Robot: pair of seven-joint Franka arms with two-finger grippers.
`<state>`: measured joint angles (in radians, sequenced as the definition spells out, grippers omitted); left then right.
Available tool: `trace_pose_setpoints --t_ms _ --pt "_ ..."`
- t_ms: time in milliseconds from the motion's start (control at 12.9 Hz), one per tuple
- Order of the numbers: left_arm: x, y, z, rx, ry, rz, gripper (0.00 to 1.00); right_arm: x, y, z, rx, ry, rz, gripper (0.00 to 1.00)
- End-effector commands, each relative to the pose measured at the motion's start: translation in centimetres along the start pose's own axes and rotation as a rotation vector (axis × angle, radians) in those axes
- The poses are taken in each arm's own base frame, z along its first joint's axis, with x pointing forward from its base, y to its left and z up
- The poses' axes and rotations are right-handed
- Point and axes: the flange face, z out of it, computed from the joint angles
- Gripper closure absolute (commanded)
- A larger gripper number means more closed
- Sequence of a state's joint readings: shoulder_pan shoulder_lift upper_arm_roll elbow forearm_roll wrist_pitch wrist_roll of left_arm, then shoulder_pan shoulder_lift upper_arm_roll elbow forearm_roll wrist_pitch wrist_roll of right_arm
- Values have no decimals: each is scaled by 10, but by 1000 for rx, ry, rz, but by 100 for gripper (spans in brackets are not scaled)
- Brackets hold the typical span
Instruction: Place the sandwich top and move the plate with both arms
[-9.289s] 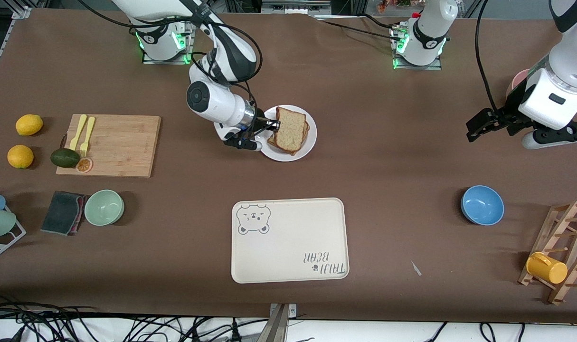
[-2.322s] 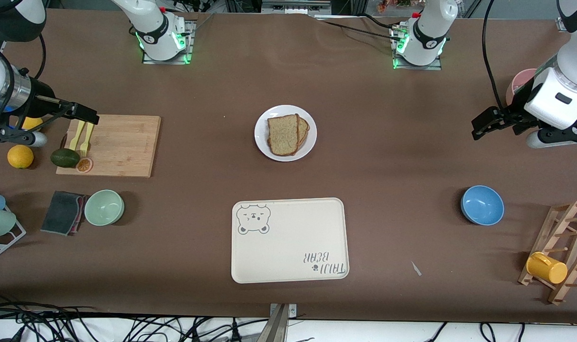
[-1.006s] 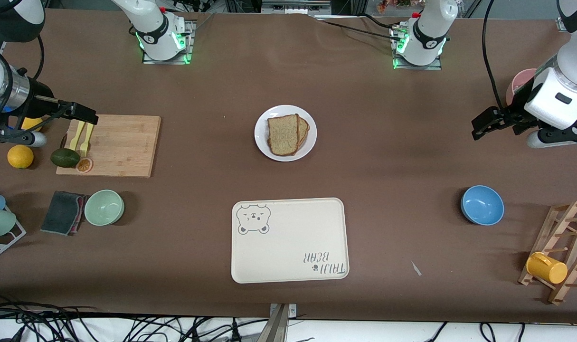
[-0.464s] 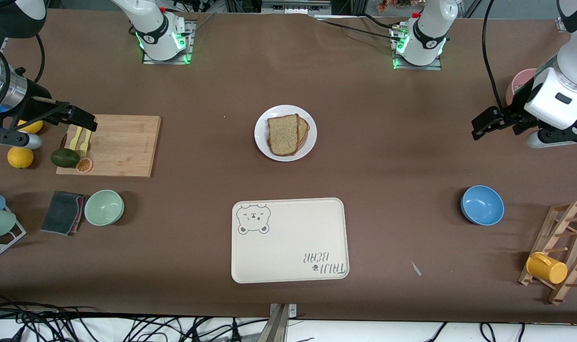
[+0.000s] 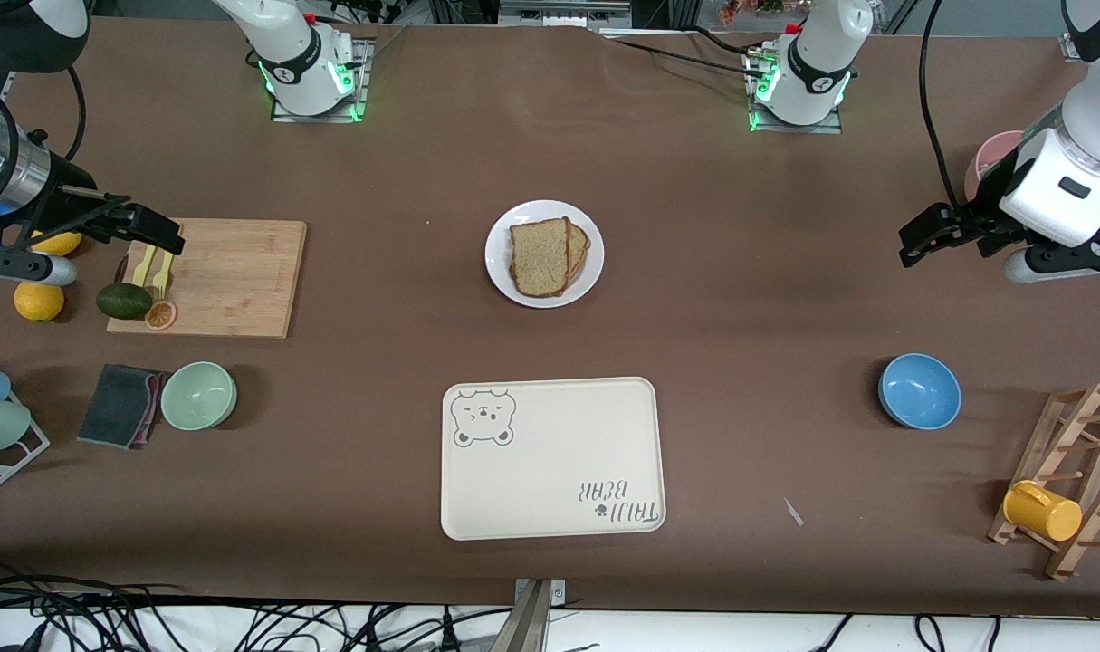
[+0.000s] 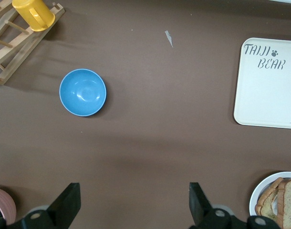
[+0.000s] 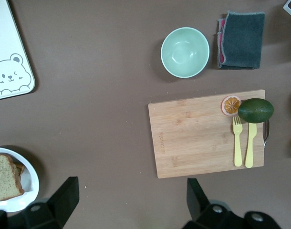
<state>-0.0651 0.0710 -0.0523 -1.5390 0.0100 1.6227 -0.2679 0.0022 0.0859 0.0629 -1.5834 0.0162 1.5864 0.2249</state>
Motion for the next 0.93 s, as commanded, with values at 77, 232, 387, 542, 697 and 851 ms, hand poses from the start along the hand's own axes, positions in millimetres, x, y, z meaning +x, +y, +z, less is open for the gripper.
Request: trace_pose_setpoints --t_ms 77,232,387,542,697,851 --pt "1 -1 -6 18 -2 14 0 -3 7 -4 -10 10 21 0" --pt "1 -1 -6 18 -2 14 0 -2 4 -5 -7 16 19 0" --pt "1 -1 -6 18 -2 14 0 1 1 -2 5 19 15 0" --pt "1 -1 -6 20 -1 14 0 -1 1 -2 3 13 15 0" --pt "1 -1 -6 18 -2 14 0 -3 2 -3 3 12 9 0" --pt "1 -1 -7 18 0 14 0 -1 1 -1 3 12 7 0"
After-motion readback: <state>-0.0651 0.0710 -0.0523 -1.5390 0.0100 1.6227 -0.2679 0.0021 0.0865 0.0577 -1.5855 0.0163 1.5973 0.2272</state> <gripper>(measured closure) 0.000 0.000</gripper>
